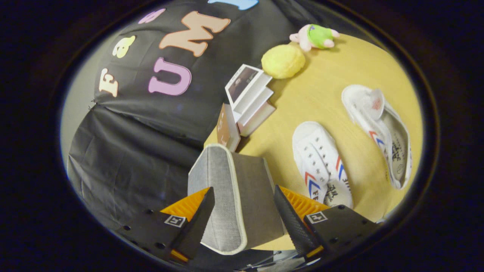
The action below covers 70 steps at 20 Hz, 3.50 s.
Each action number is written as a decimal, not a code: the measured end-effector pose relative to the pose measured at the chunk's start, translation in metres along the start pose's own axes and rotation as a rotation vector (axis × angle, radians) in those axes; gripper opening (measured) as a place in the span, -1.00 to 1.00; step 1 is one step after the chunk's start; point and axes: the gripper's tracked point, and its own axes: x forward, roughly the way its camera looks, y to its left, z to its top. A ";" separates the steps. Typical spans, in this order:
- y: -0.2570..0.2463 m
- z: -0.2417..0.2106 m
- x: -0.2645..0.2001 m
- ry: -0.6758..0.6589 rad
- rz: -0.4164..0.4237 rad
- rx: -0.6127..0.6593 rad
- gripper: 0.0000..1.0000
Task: Open the storage box then place both shoes into the box .Put the left shoe in first, then the right shoe, with the right side of both shoes facing outward in a uniform manner.
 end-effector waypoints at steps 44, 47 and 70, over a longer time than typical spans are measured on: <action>0.299 -0.089 -0.007 0.053 0.474 -0.257 -0.82; 0.309 -0.118 0.008 0.097 0.471 -0.273 -0.82; 0.165 0.004 -0.066 -0.147 0.067 -0.445 0.99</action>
